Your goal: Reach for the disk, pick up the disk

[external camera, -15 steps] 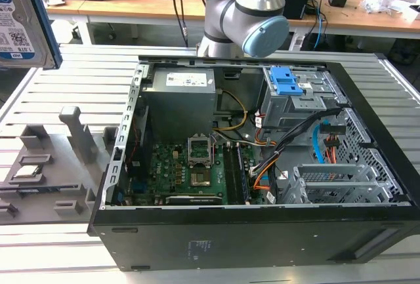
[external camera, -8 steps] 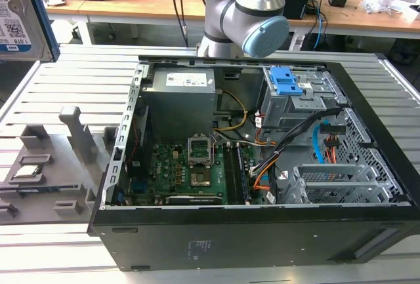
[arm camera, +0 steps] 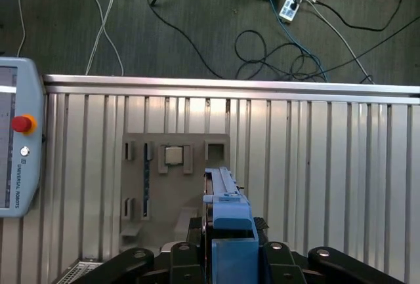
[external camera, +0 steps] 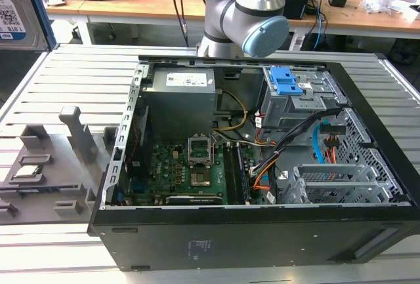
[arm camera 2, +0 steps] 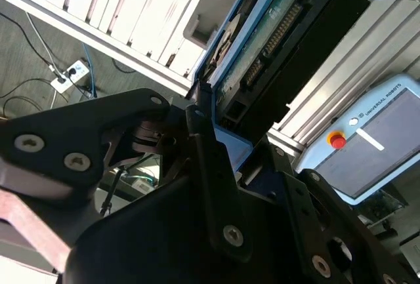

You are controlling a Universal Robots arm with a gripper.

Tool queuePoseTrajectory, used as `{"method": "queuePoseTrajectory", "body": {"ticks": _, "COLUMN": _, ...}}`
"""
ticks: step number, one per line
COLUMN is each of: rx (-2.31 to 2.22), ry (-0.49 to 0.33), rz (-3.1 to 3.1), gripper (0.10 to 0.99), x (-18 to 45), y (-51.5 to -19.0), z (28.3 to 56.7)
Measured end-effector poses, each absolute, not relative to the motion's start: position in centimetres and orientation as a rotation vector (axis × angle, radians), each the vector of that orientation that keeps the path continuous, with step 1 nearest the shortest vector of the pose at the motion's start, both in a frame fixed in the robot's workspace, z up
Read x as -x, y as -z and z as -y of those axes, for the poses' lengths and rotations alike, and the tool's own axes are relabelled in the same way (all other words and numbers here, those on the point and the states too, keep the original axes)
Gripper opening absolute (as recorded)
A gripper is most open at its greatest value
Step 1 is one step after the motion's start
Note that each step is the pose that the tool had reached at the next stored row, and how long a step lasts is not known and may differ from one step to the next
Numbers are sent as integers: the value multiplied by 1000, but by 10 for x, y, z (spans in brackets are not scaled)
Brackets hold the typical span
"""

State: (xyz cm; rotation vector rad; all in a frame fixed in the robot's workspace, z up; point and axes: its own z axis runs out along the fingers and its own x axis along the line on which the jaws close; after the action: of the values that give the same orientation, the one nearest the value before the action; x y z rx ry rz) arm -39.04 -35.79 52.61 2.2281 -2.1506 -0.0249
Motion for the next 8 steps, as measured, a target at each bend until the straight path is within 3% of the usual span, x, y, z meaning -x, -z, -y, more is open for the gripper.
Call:
{"method": "queuePoseTrajectory", "body": {"ticks": 4, "rx": -2253, "ry": 77, "rz": 2173, "gripper": 369, "x": 390, "y": -526, "z": 358}}
{"method": "queuePoseTrajectory", "body": {"ticks": 8, "rx": -2254, "ry": 79, "rz": 2173, "gripper": 369, "x": 390, "y": -526, "z": 358}}
